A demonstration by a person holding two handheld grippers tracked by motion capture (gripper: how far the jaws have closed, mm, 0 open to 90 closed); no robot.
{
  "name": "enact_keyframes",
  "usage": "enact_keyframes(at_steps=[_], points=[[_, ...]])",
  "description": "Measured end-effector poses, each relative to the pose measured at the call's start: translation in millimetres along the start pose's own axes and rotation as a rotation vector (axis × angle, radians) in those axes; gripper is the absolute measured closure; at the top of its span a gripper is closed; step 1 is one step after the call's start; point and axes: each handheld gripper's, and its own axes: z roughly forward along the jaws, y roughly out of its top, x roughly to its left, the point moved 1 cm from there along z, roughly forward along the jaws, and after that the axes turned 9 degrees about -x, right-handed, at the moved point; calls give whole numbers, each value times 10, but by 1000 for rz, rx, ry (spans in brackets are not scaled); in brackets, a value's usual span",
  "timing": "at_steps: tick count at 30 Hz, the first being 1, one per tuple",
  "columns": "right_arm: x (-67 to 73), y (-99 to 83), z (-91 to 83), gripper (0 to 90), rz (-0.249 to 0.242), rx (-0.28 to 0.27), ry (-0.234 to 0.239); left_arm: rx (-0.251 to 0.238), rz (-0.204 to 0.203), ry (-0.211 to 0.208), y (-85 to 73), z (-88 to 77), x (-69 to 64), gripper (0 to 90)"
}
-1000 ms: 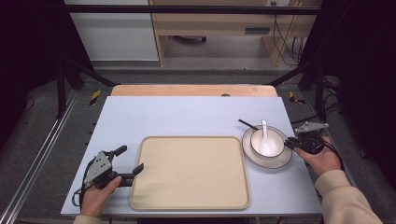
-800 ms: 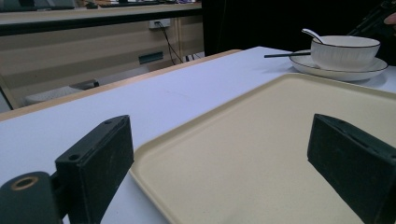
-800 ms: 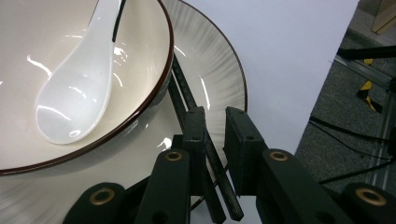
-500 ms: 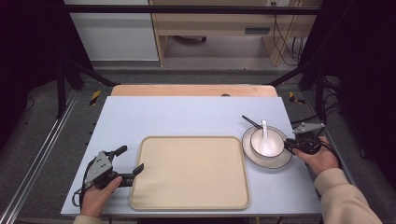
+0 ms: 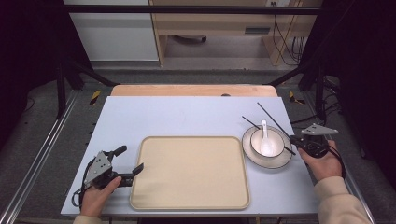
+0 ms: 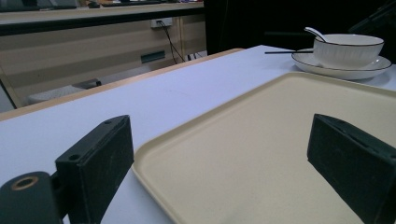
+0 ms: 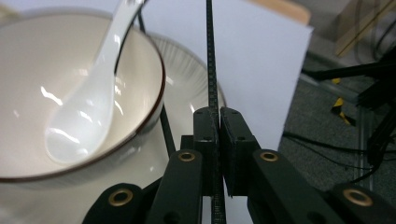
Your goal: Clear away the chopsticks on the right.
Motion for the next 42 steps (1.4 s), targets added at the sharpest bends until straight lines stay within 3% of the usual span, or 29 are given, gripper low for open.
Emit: enact_keyframes(at_steps=[1,5,7,9,12,15,20,24,29,42], points=[[18,20,-76,854,33,-38,-26,0,0,1,0,-2,2,69],[154,81,-331,854,89,-152,-103,-1,0,8,0,-6,13,68],[294,136,-445,854,61,-185,-140,-1,2,10,3,-6,10,68],[465,201,-541,854,32,-224,-129,0,3,11,4,-4,8,68],[776,296,-609,854,-7,-242,-68,-2,-2,10,-7,4,6,68],[1169,334,-580,854,-55,-227,35,9,0,18,-17,-2,25,68],[1823,226,-351,854,-92,-141,227,-5,-4,26,10,-16,36,68],[2172,154,-223,854,-93,-70,305,-3,4,22,8,-15,35,68],[2360,85,-103,854,-61,-8,347,-9,1,22,22,-15,33,68],[2507,-16,-11,851,-50,51,357,-6,6,26,30,-8,22,67]])
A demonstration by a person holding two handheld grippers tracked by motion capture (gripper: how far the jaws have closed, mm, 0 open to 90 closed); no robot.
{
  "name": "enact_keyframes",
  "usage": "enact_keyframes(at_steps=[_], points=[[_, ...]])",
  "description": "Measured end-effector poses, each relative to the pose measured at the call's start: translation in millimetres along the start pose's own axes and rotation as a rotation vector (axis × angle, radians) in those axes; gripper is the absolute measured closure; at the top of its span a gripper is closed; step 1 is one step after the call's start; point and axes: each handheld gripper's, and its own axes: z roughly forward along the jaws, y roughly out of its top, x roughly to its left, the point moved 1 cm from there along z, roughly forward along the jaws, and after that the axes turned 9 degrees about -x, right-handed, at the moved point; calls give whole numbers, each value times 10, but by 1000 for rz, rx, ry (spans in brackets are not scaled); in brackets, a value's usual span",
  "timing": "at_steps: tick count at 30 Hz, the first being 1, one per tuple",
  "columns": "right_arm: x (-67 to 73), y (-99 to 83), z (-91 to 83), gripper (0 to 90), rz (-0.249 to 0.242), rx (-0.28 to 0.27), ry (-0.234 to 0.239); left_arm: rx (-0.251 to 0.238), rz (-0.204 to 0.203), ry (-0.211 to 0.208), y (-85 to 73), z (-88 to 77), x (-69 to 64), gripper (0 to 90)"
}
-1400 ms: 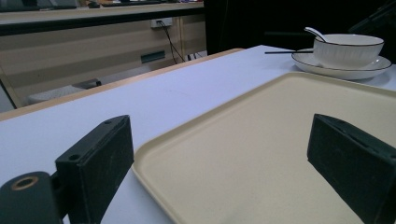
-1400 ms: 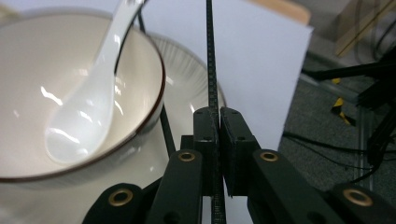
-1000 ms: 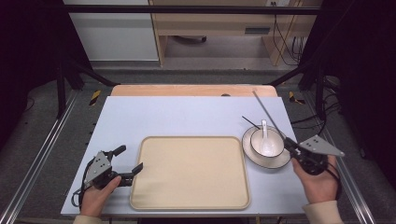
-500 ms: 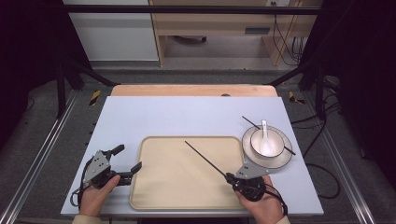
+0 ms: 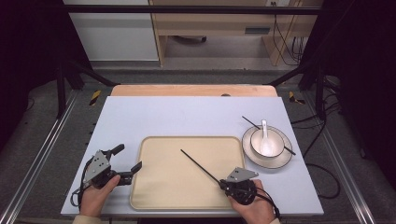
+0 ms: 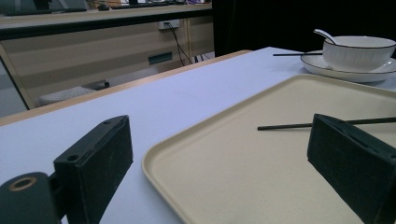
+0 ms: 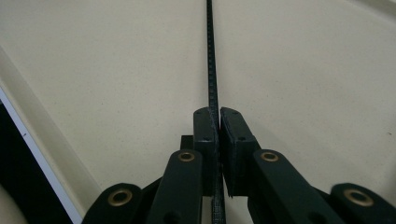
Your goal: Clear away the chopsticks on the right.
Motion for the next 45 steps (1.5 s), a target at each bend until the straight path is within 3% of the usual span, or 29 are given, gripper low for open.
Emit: enact_keyframes(at_steps=[3,15,22,27,31,35,40,45], points=[[-6,-2,3,745,4,-17,-2,2,-1,-2,-7,4,4,66],[-108,4,-80,535,-19,-70,-62,-12,-7,-3,7,-2,9,64],[-181,41,-172,381,-23,-130,-110,-6,-1,-8,0,-6,6,60],[-193,94,-228,271,-52,-149,-110,-9,-5,-3,2,-8,3,60],[-268,158,-344,179,-38,-183,-106,-4,-3,-2,-4,-8,-2,60],[-398,196,-502,169,-38,-236,-132,-5,-3,2,0,6,-2,60],[-554,233,-717,193,-33,-252,-177,5,1,-2,-16,-3,-27,60],[-805,313,-1109,228,-54,-258,-246,6,-1,2,-22,-4,-12,60]])
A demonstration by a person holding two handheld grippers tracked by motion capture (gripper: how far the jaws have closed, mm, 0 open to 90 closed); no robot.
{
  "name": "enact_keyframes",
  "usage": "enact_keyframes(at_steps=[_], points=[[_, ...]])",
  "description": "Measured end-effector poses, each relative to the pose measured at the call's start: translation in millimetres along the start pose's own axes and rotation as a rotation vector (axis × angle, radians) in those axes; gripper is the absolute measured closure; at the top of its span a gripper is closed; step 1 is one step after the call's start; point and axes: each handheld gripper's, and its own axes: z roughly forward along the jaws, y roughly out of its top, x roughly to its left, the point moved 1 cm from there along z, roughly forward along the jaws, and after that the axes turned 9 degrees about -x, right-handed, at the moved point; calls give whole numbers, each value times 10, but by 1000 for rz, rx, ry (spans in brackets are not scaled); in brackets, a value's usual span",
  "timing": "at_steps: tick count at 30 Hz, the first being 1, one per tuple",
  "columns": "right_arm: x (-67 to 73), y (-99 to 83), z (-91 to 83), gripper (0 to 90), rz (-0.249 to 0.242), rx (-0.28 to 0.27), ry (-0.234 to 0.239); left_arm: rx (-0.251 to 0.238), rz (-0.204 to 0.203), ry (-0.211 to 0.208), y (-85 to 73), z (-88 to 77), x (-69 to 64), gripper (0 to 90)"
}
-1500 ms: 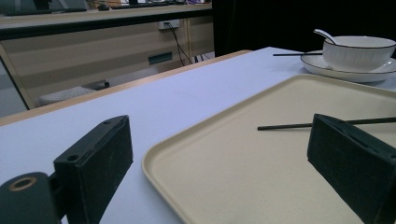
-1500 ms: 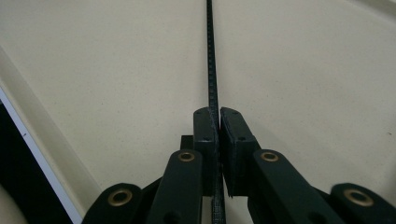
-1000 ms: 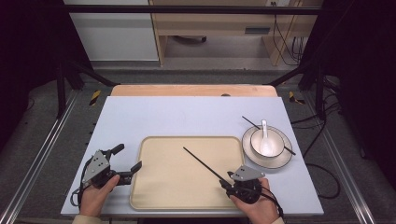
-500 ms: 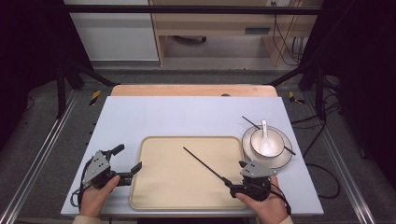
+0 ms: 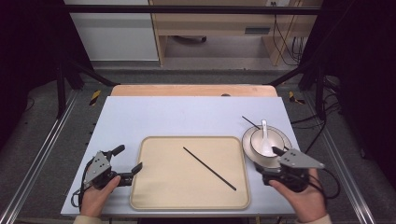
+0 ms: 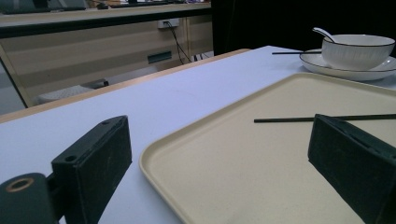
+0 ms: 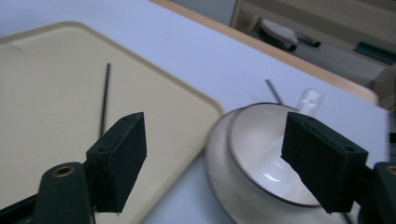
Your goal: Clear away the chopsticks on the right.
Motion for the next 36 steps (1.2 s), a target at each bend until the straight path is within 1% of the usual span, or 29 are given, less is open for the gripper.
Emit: enact_keyframes(at_steps=[3,5,6,8,9,11,12,13,14,15,16,18,21,22,23,28,30,31,34,36], points=[[-238,54,-176,272,-9,7,-43,-2,3,-2,7,0,-13,60],[-422,67,-287,323,-27,23,-70,-4,5,-3,14,0,-15,61],[-541,62,-352,355,-27,28,-95,-3,5,-3,13,2,-14,61],[-708,35,-424,403,-22,36,-117,-1,4,-5,1,10,-9,61],[-823,-2,-448,443,-14,50,-133,3,4,-5,-1,11,-8,61],[-953,-70,-434,496,0,81,-134,6,3,-6,-6,17,-11,61],[-1051,-137,-393,520,7,109,-132,7,4,-6,-6,18,-13,61],[-1100,-179,-363,541,18,129,-131,7,5,-7,-5,19,-16,61],[-1173,-251,-295,568,26,155,-118,8,5,-8,-4,20,-19,61],[-1217,-307,-232,583,39,174,-104,8,5,-9,-4,21,-21,61],[-1255,-359,-166,603,53,194,-95,10,6,-9,-7,22,-21,61],[-1323,-459,-10,646,59,232,-71,14,7,-9,-15,25,-19,62],[-1374,-550,162,678,68,268,-47,10,7,-5,-14,20,-15,64],[-1385,-581,230,684,82,283,-34,9,7,-4,-11,16,-13,65],[-1400,-605,278,688,85,295,-26,7,5,-4,-10,15,-11,65],[-1426,-703,442,705,109,330,5,5,5,-3,-8,9,-6,64],[-1419,-735,491,710,93,350,10,8,6,-5,-9,12,-10,65],[-1410,-740,505,714,100,351,13,11,8,-6,-10,14,-11,65],[-1394,-757,546,729,98,352,26,13,9,-7,-13,19,-13,65],[-1380,-771,570,745,90,367,34,14,9,-7,-13,18,-13,64]])
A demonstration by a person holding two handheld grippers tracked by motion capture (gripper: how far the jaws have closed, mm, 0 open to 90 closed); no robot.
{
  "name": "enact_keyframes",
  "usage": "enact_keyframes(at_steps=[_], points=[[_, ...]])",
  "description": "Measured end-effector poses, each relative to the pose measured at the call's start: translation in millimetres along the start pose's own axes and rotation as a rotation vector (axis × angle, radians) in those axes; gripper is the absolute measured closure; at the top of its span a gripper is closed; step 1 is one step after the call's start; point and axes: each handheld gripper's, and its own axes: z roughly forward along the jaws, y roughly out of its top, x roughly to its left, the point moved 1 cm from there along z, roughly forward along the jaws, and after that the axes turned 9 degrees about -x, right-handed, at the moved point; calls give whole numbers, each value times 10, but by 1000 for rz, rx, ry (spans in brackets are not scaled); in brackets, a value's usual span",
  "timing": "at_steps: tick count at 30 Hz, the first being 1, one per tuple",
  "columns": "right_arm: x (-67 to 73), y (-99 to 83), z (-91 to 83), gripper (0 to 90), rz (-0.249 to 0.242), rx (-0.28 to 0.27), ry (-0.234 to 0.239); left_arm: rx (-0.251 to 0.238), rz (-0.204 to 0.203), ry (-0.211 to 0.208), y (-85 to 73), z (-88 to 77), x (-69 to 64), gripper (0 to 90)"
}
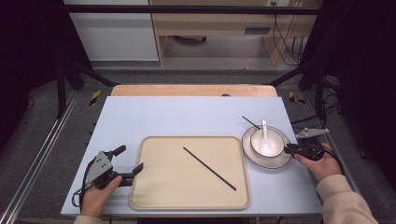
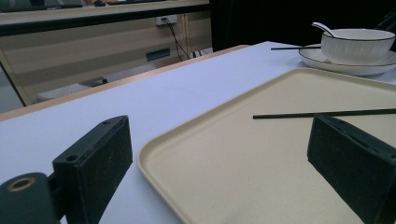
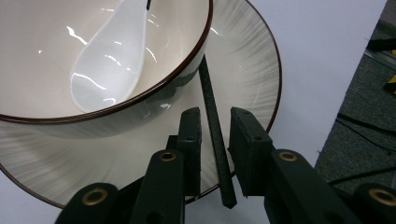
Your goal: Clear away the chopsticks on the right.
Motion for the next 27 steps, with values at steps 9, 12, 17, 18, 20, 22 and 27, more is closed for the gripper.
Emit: enact_keyframes(at_steps=[9,12,17,18,20,22,27], points=[[9,-21,16,816,-8,7,21,3,1,-3,-4,5,-2,65],[17,-22,9,847,2,8,26,4,0,-2,-5,5,0,65],[35,-30,-2,852,12,-2,20,0,-2,-2,-6,6,1,65],[41,-32,-6,853,15,-10,15,0,-2,-2,-6,6,2,65],[44,-27,-27,854,16,-29,6,0,-1,-1,-6,6,2,65],[40,-19,-53,854,22,-37,-16,2,-1,0,-4,3,3,65],[10,8,-174,855,60,-92,-67,1,-1,0,-3,2,4,65]])
